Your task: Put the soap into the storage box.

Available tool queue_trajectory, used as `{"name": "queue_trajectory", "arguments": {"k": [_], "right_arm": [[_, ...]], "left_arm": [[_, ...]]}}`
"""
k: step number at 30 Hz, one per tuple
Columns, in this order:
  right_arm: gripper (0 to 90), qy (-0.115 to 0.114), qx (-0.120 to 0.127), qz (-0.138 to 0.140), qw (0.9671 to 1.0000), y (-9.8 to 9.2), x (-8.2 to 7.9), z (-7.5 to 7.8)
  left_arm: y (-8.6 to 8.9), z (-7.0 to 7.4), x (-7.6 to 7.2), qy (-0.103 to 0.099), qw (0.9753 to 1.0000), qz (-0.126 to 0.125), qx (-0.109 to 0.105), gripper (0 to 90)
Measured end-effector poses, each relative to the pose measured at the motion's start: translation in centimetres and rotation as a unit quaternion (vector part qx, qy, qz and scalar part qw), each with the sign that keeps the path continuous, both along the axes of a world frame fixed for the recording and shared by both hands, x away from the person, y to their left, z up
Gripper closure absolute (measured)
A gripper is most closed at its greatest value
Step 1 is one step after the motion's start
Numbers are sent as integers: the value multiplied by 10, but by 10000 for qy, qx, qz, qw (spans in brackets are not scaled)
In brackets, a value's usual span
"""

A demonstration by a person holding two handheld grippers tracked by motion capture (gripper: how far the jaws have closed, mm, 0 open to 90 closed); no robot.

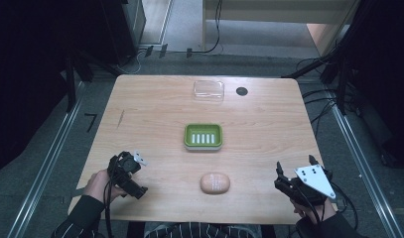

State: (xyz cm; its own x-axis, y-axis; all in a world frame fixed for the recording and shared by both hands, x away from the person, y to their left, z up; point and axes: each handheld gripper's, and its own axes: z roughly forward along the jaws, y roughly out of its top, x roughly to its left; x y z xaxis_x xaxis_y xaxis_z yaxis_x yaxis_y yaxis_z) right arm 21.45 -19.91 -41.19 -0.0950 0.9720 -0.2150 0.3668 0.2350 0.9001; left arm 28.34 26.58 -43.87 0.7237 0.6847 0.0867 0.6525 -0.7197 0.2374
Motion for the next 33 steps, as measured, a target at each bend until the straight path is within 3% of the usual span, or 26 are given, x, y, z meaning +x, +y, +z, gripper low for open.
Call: {"name": "queue_trajectory", "arguments": {"k": [10,19,33], "right_arm": [[136,-52,-33,31,10000,1,0,1],[136,-11,-48,69,10000,3,2,0],[136,-14,-58,64,10000,2,2,0]], "left_arm": [[-23,5,-3,5,9994,-335,-84,0],[-47,10,0,-30,9971,-750,-96,0],[-72,13,11,-138,9945,-1033,-108,0]]}}
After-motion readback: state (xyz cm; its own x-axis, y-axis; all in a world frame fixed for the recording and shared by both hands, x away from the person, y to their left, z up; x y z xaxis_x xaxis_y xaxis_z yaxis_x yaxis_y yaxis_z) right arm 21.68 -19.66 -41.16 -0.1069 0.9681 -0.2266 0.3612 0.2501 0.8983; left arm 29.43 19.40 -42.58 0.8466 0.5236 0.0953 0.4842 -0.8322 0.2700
